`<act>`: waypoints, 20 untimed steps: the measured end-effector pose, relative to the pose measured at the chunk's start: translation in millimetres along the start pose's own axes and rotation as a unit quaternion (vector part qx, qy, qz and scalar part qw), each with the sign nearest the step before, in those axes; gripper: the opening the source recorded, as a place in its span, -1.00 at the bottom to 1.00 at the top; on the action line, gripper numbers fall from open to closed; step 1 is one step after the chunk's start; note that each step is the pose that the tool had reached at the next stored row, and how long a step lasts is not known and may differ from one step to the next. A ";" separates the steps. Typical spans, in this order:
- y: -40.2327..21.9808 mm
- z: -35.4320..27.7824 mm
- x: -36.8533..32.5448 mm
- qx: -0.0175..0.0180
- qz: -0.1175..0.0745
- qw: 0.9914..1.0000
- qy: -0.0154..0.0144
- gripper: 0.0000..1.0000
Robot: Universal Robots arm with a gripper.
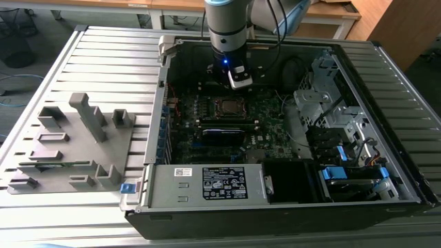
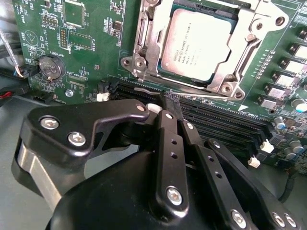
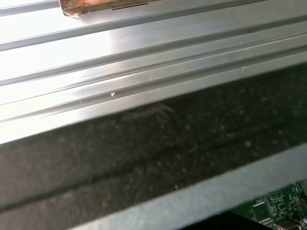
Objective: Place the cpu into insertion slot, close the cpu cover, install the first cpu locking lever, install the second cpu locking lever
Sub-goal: 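Install the first cpu locking lever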
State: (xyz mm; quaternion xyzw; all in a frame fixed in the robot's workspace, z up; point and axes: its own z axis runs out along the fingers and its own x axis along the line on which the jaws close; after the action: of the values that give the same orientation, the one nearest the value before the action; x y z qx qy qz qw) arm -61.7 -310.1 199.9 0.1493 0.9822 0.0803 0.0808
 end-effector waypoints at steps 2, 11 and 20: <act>-0.2 0.6 0.1 0.000 0.000 1.000 0.000 -0.79; -0.5 2.8 0.4 0.002 0.000 1.000 -0.001 -0.79; -0.7 3.7 0.5 0.004 -0.001 1.000 -0.002 -0.79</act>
State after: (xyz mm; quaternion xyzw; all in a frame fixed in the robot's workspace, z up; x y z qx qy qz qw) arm -61.7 -310.2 196.1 0.1489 0.9825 0.0759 0.0818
